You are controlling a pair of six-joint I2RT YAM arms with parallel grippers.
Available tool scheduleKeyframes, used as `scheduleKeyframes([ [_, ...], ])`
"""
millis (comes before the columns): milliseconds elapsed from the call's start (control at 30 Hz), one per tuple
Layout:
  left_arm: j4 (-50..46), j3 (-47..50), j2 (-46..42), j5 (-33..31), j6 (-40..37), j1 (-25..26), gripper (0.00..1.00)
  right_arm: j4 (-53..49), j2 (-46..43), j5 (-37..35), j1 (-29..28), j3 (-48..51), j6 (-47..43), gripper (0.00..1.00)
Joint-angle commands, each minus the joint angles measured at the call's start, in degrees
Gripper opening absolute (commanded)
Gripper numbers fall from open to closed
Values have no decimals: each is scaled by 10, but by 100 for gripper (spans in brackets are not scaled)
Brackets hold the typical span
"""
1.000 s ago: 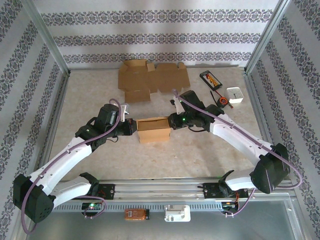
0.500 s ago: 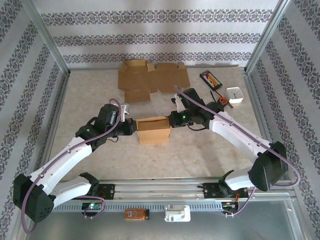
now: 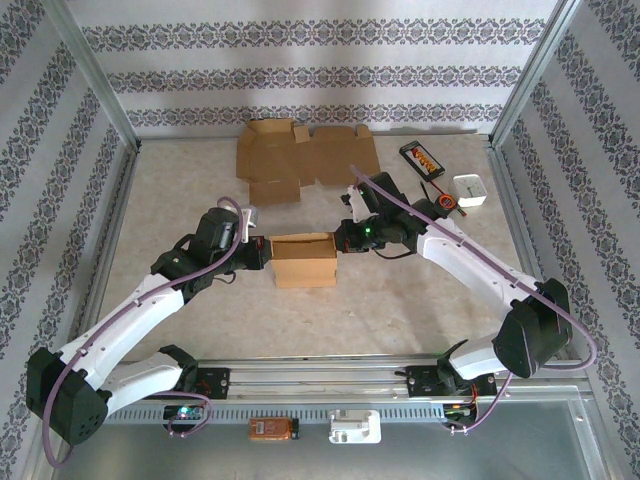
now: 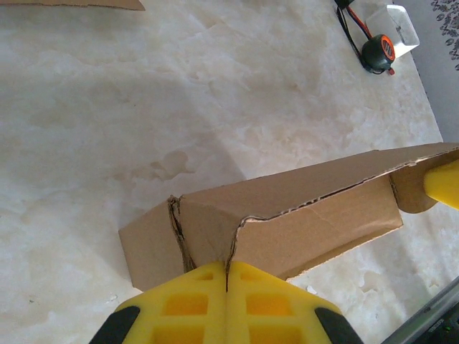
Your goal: Fold the paper box
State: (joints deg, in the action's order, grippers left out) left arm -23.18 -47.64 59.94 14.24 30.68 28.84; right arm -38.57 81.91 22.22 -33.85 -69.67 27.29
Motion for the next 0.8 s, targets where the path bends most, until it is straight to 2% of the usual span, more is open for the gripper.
scheduleKeyframes([
  [0,-26,0,0,-8,-13,5,0,3,2,36,4,-14,12,3],
  [667,-21,0,-3,0,-6,5,0,28,15,42,4,38,26,5],
  [767,-22,1,-3,0,-6,5,0,19,21,22,1,42,18,5],
])
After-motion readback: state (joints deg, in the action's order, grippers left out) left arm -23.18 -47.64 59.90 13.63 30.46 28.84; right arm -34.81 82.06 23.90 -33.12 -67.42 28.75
